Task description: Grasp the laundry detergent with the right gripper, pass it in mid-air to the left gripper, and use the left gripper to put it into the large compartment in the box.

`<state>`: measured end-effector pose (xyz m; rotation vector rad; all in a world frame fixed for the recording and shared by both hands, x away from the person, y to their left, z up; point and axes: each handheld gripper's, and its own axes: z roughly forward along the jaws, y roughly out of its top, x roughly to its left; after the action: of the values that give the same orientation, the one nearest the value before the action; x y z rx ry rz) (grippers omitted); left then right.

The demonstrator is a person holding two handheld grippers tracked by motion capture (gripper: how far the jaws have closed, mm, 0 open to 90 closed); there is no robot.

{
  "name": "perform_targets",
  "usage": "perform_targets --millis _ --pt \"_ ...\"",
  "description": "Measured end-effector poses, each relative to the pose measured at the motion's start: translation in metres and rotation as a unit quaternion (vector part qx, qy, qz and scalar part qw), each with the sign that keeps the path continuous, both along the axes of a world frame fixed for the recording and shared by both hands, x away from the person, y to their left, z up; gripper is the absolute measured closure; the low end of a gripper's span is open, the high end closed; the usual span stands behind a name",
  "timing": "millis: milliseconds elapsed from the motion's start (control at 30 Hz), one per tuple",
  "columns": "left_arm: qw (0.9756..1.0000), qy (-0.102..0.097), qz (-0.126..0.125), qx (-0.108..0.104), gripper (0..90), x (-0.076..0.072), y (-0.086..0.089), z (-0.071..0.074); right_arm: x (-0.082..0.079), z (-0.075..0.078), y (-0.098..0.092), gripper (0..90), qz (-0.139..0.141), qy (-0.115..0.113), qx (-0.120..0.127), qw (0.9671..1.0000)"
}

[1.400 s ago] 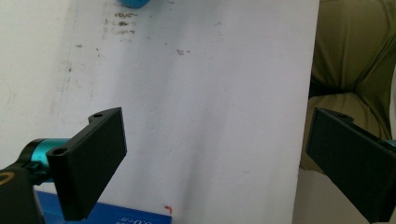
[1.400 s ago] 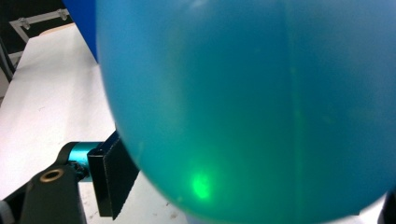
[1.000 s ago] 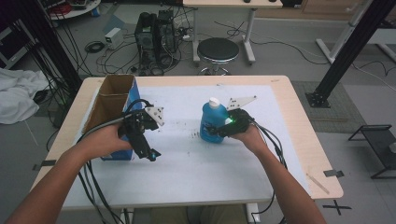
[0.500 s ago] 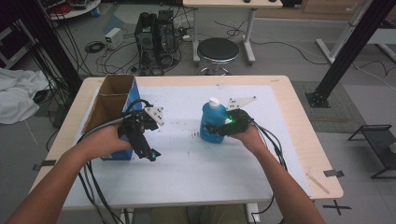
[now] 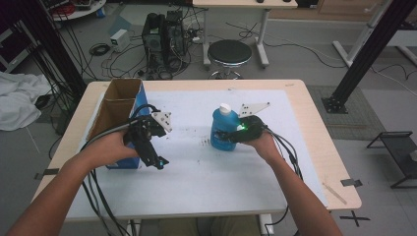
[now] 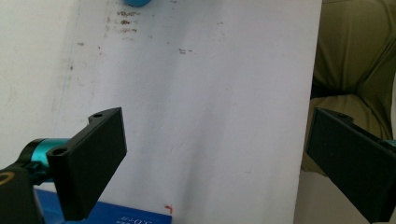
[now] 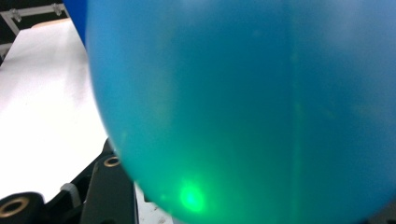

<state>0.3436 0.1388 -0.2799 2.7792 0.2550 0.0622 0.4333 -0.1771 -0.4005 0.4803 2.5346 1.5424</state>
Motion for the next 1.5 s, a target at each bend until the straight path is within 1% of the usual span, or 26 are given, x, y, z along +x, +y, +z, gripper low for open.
perform_targets --millis 33,67,200,233,267,300,333,400,467,500,533,567,600,633,700,733,767,833,967,1000,1067,1133,1167,1267,1400,1500 --pt "1.0000 -0.002 -0.001 -0.006 5.2 0.000 0.000 0.000 -0.001 0.003 0.000 43.3 0.005 0.000 0.002 1.0000" --pt "1.0000 -0.003 -0.004 0.001 5.2 0.001 0.000 0.002 -0.002 0.005 0.000 43.3 0.007 0.001 0.007 1.0000" --pt "1.0000 -0.006 -0.003 -0.003 5.2 0.001 -0.002 0.004 -0.005 0.013 -0.002 43.4 0.011 0.002 0.013 0.9998" --pt "0.9999 -0.004 0.007 -0.013 5.2 -0.001 -0.003 0.004 -0.008 0.018 -0.005 43.4 0.013 0.004 0.011 0.9998" --pt "0.9999 -0.008 -0.008 -0.001 5.2 0.001 -0.004 0.006 -0.008 0.018 -0.005 43.4 0.013 0.004 0.011 0.9998" --pt "1.0000 -0.006 -0.006 -0.005 5.2 0.000 -0.005 0.008 -0.008 0.020 -0.007 43.4 0.015 0.003 0.009 0.9998" --pt "0.9999 -0.008 -0.012 0.000 5.2 0.001 -0.005 0.009 -0.012 0.024 -0.011 43.4 0.016 0.003 0.004 0.9999" --pt "0.9999 -0.011 -0.011 -0.007 5.2 0.000 -0.007 0.011 -0.013 0.027 -0.013 43.4 0.016 -0.001 0.002 0.9999" --pt "0.9999 -0.012 -0.010 -0.006 5.2 0.000 -0.010 0.013 -0.019 0.035 -0.019 43.3 0.023 -0.003 -0.003 0.9997" --pt "0.9998 -0.009 0.002 -0.017 5.2 -0.002 -0.012 0.013 -0.019 0.035 -0.019 43.3 0.023 -0.003 -0.003 0.9997" --pt "0.9999 -0.011 -0.010 -0.009 5.2 -0.001 -0.013 0.016 -0.021 0.038 -0.020 43.3 0.025 -0.003 -0.004 0.9997" --pt "0.9998 -0.010 -0.001 -0.019 5.2 -0.003 -0.015 0.016 -0.023 0.041 -0.022 43.3 0.027 -0.005 -0.004 0.9996" --pt "0.9998 -0.013 -0.008 -0.013 5.2 -0.002 -0.016 0.018 -0.025 0.044 -0.024 43.3 0.030 -0.005 -0.004 0.9995" --pt "0.9998 -0.011 -0.006 -0.016 5.2 -0.003 -0.019 0.020 -0.030 0.049 -0.027 43.3 0.034 -0.005 -0.005 0.9994" --pt "0.9998 -0.013 -0.011 -0.011 5.2 -0.002 -0.021 0.022 -0.033 0.051 -0.028 43.3 0.038 -0.006 -0.005 0.9992" --pt "0.9998 -0.012 -0.003 -0.018 5.2 -0.003 -0.023 0.022 -0.038 0.055 -0.030 43.2 0.045 -0.006 -0.006 0.9990" --pt "0.9997 -0.015 -0.013 -0.012 5.2 -0.001 -0.026 0.026 -0.041 0.058 -0.031 43.3 0.049 -0.004 -0.009 0.9988" --pt "0.9998 -0.013 -0.014 -0.011 5.2 -0.001 -0.028 0.028 -0.046 0.061 -0.032 43.2 0.058 -0.003 -0.012 0.9982" --pt "0.9997 -0.013 -0.019 -0.011 5.2 0.001 -0.036 0.033 -0.056 0.065 -0.032 43.2 0.079 0.003 -0.025 0.9966" --pt "0.9996 -0.014 -0.020 -0.010 5.2 0.001 -0.038 0.034 -0.056 0.065 -0.032 43.2 0.079 0.003 -0.025 0.9966" --pt "0.9996 -0.011 -0.025 -0.005 5.2 0.002 -0.043 0.037 -0.062 0.066 -0.031 43.3 0.098 0.000 -0.026 0.9949" --pt "0.9995 -0.012 -0.028 -0.004 5.2 0.002 -0.046 0.038 -0.063 0.067 -0.030 43.3 0.101 -0.001 -0.023 0.9946" --pt "0.9996 -0.013 -0.026 -0.006 5.2 0.002 -0.047 0.039 -0.067 0.068 -0.029 43.3 0.109 0.010 -0.025 0.9936" --pt "0.9994 -0.012 -0.032 -0.006 5.2 0.002 -0.052 0.042 -0.071 0.069 -0.025 43.3 0.122 0.003 -0.022 0.9923" --pt "0.9991 -0.013 -0.039 -0.002 5.2 0.002 -0.059 0.047 -0.074 0.069 -0.021 43.3 0.127 0.009 -0.024 0.9915" --pt "0.9990 -0.014 -0.042 -0.004 5.2 0.003 -0.063 0.052 -0.075 0.068 -0.017 43.3 0.136 0.005 -0.026 0.9904"
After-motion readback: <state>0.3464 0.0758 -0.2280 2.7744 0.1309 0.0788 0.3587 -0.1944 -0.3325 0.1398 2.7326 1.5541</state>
